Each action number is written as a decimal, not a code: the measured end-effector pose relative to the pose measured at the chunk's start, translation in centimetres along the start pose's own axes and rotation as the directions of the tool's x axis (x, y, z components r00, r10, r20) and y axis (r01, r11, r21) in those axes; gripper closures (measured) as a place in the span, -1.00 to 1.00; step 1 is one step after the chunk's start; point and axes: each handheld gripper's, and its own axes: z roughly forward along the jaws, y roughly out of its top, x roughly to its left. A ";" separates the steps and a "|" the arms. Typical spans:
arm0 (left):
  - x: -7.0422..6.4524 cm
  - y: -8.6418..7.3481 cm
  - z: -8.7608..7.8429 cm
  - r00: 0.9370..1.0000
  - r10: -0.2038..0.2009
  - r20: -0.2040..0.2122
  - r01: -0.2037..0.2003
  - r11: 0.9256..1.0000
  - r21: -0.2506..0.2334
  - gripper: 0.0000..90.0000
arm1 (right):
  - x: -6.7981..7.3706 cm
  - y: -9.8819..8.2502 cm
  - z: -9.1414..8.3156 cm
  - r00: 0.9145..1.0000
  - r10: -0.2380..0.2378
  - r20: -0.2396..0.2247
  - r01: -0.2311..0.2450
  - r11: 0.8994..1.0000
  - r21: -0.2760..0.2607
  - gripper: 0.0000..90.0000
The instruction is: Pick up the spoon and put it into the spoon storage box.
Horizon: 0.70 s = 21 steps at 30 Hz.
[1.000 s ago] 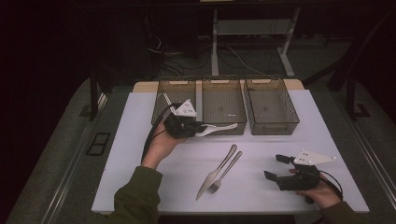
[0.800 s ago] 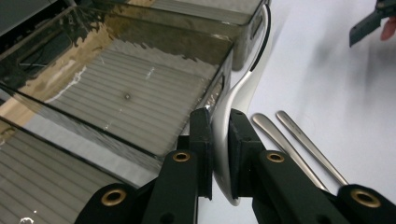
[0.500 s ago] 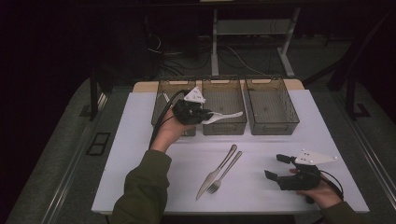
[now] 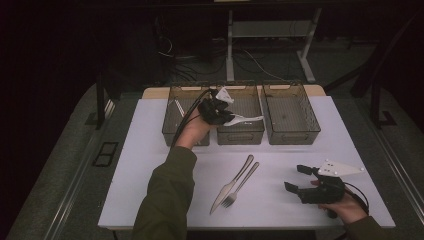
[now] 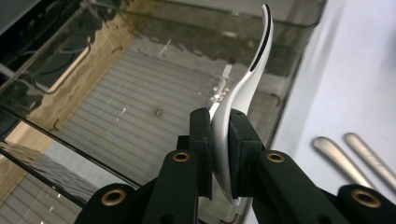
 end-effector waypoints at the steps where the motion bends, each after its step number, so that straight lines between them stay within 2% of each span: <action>1: 0.1 0.0 0.3 1.000 -0.004 -0.003 0.004 1.000 0.012 0.81 | 0.0 0.0 0.0 1.000 -0.005 0.001 0.005 1.000 -0.003 -0.58; 6: 0.6 -0.3 1.6 1.000 -0.004 -0.004 0.004 0.998 0.065 0.80 | -0.1 0.0 -0.1 1.000 0.004 -0.002 -0.004 1.000 -0.003 -0.58; 8: 0.7 -0.4 1.8 1.000 0.009 -0.002 -0.009 0.994 0.105 0.80 | -0.1 0.0 -0.1 1.000 0.004 -0.003 -0.004 1.000 -0.005 -0.58; 11: 0.6 -0.5 2.1 1.000 0.013 -0.004 -0.012 0.992 0.128 0.80 | -0.1 0.0 -0.1 1.000 0.003 -0.002 -0.003 1.000 -0.006 -0.58; 14: 0.5 -0.5 2.2 1.000 -0.005 -0.001 0.005 0.992 0.124 0.77 | 0.0 0.0 -0.1 1.000 -0.002 -0.003 0.002 1.000 -0.007 -0.58; 17: 0.4 -0.3 2.3 1.000 0.002 -0.006 -0.002 0.993 0.116 0.67 | 0.0 0.0 -0.1 1.000 -0.003 -0.003 0.003 1.000 -0.007 -0.58; 19: 0.4 -0.3 2.2 1.000 0.000 0.000 0.000 0.994 0.106 0.67 | 0.0 0.0 -0.1 1.000 -0.003 -0.002 0.003 1.000 -0.005 -0.58; 21: 0.3 -0.2 2.2 1.000 -0.014 -0.003 0.015 0.997 0.079 0.63 | 0.0 0.0 -0.1 1.000 -0.002 -0.002 0.002 1.000 -0.006 -0.58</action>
